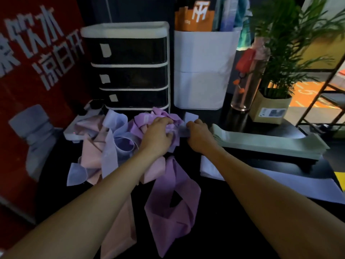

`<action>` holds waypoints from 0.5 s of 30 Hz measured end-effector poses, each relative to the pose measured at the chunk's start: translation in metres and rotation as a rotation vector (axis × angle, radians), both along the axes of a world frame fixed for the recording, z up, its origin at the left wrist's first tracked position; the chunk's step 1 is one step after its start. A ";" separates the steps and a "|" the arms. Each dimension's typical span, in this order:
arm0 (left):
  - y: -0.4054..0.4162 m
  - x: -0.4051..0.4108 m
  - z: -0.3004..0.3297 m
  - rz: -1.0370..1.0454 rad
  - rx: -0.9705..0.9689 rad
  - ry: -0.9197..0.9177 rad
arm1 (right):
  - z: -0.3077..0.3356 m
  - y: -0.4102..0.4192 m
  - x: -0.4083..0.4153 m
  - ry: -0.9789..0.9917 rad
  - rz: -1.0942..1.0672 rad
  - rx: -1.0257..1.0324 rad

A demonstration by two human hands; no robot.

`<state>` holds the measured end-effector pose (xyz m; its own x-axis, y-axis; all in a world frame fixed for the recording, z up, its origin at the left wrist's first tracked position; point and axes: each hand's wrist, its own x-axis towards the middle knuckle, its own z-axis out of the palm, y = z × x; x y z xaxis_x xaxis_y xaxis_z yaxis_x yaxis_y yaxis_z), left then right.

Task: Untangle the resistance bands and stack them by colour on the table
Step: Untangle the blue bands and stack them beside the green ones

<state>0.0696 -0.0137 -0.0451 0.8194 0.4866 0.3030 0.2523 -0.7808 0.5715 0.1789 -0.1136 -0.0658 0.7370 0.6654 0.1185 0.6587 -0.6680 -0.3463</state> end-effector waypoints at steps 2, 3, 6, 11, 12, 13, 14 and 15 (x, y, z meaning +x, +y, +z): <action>0.003 0.001 0.000 -0.012 -0.017 -0.005 | -0.005 0.004 0.004 -0.022 -0.020 0.001; 0.005 0.001 0.000 -0.014 -0.031 -0.009 | -0.007 0.006 0.006 -0.041 -0.026 0.024; 0.009 0.000 0.000 -0.014 -0.099 -0.019 | -0.005 0.008 0.008 -0.074 -0.037 0.145; 0.006 -0.001 0.013 -0.007 -0.264 -0.081 | 0.025 0.000 0.000 -0.131 -0.012 0.383; 0.003 -0.003 0.020 0.006 -0.282 -0.098 | 0.033 -0.004 -0.001 -0.152 -0.012 0.414; 0.001 -0.004 0.027 0.016 -0.291 -0.125 | 0.041 -0.010 -0.004 -0.178 -0.009 0.436; -0.002 -0.005 0.033 0.031 -0.304 -0.142 | 0.048 -0.016 -0.006 -0.202 0.002 0.455; -0.005 -0.006 0.037 0.049 -0.321 -0.153 | 0.056 -0.021 -0.009 -0.217 0.021 0.475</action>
<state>0.0639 -0.0187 -0.0078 0.7497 0.6144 0.2461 0.1772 -0.5446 0.8198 0.1695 -0.1350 -0.0103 0.6492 0.5157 0.5590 0.7604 -0.4562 -0.4622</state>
